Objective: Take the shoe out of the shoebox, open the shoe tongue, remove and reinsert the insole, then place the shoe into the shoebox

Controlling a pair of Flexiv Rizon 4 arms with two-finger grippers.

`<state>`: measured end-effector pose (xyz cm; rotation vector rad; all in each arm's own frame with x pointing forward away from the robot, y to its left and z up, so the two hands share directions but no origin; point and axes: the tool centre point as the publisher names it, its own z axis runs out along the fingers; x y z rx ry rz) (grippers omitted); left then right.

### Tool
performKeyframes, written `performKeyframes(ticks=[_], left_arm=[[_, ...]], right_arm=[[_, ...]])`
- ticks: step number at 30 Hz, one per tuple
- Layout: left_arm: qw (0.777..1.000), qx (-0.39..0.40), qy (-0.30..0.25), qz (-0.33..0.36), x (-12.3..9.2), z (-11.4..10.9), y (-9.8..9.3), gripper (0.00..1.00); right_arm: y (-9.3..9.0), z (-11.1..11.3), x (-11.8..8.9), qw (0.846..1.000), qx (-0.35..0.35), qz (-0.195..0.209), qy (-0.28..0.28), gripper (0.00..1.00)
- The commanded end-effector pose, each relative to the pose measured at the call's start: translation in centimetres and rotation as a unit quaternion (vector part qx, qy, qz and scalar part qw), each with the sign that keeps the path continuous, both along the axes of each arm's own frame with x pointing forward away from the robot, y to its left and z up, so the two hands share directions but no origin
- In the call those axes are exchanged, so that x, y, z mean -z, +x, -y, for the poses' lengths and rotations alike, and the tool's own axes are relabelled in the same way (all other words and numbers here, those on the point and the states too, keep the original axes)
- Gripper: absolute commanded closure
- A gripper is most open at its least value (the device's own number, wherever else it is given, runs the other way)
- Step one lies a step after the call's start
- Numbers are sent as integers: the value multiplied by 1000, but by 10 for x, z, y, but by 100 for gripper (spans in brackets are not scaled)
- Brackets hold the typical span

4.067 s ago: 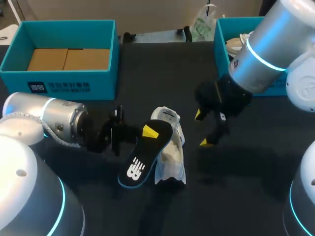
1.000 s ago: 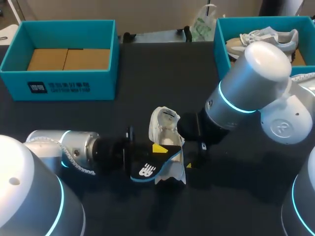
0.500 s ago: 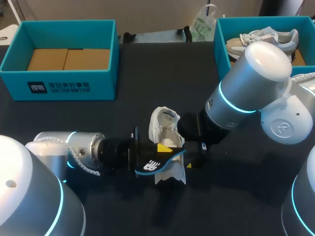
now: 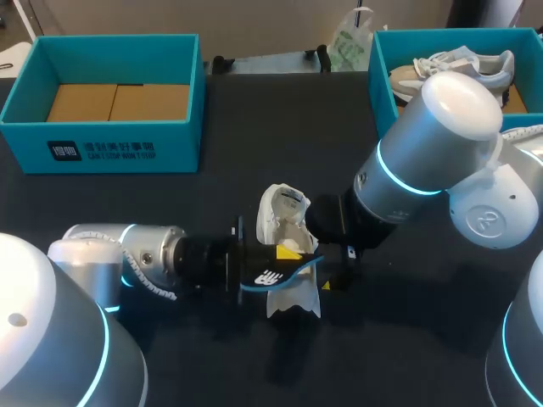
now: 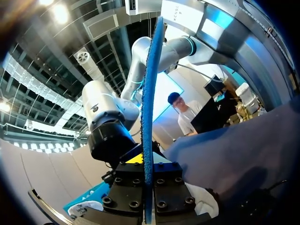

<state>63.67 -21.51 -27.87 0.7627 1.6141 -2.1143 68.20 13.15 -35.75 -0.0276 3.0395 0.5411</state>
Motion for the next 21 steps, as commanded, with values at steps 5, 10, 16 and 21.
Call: performKeyframes(ticks=[5, 10, 16, 21], left_arm=[[1000, -9, 0, -12, 6, -4, 0, 100], [999, -16, -7, -28, 7, -7, 4, 100], [999, -21, -12, -44, 10, -12, 7, 100], [999, -19, -11, -49, 10, -8, 6, 100]], right_arm=[[-1, 0, 1, 1000, 0, 1, 0, 0], [-1, 0, 1, 1000, 0, 1, 0, 0], [-1, 0, 1, 1000, 0, 1, 0, 0], [-1, 0, 1, 1000, 0, 1, 0, 0]])
